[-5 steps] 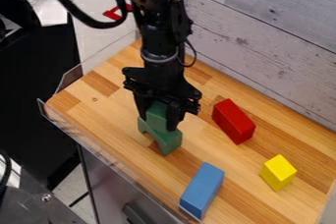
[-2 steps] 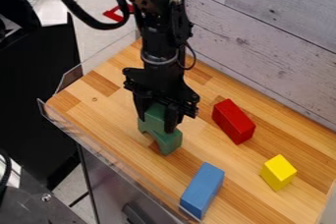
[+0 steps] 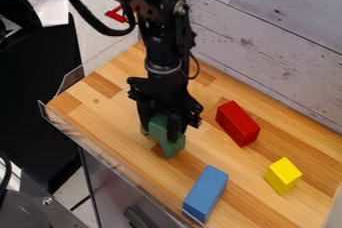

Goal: Put the green cube on top of the green arc

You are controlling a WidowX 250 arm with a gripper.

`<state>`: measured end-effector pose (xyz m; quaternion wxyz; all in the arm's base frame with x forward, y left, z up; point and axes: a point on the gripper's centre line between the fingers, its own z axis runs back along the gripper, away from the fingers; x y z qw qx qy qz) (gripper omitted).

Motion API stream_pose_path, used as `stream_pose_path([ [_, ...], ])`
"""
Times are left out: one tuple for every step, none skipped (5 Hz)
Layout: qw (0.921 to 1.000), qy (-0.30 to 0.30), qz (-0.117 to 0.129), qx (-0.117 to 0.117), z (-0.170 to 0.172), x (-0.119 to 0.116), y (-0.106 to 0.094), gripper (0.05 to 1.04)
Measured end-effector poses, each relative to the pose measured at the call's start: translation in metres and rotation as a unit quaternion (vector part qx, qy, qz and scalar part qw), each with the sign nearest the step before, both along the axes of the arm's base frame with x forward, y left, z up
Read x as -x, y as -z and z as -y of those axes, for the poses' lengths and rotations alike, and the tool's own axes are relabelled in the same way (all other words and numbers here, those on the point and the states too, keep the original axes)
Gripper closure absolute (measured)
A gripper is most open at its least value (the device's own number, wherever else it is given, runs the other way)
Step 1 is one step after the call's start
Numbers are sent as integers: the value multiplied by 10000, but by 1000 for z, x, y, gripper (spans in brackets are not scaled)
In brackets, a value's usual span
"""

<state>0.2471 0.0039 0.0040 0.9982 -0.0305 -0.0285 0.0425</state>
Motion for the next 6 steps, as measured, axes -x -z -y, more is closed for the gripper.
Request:
stream_pose_path([
  [9998,-148,88,47,2,-10,2,448],
  [9991,-396,132,47,1,-13,6,165],
  [9976,-671,138,110,1,-7,5,89],
  [9969,-776,22,111,2,-2,5,88],
  [9939,-1085,162,-64,-1,3,-23,88],
  [9909,-1257,286,-388,-1,10,-51,88],
])
